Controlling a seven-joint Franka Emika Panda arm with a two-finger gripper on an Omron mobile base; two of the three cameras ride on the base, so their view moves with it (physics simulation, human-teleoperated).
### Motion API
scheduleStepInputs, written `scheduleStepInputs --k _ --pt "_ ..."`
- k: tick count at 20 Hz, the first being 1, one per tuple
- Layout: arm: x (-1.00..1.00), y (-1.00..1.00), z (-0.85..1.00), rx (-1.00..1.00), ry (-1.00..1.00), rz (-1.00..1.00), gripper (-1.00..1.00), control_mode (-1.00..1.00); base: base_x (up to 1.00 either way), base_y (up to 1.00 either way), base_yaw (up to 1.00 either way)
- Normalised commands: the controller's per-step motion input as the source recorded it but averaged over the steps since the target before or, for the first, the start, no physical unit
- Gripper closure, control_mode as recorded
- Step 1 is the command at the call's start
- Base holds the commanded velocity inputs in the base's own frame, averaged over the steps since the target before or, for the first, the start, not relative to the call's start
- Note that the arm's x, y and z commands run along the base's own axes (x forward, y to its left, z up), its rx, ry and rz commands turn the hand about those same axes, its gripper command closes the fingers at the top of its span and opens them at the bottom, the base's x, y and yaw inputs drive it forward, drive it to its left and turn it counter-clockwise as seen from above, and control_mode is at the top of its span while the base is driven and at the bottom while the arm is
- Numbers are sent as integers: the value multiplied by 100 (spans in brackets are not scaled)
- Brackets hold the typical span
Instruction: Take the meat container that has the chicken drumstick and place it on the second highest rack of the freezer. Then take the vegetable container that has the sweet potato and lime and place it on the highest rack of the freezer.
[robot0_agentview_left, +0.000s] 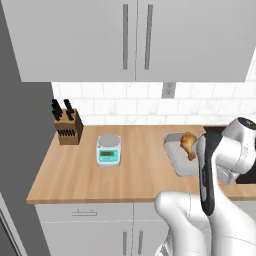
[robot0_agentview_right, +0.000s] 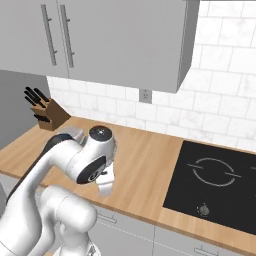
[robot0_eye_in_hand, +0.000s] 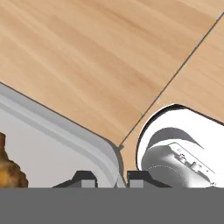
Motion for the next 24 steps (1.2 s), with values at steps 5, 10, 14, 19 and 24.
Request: scheduleStepInputs --k 5,10,14,19,24 --pt "-35 0 91 0 0 -13 100 -100 0 0 0" --pt "-42 0 93 0 0 -4 100 -100 0 0 0" --pt "-40 0 76 0 0 -6 100 -100 0 0 0" --pt "-40 0 72 0 0 -4 100 -100 0 0 0" --pt "-32 7 47 0 -3 -1 100 -100 0 0 0"
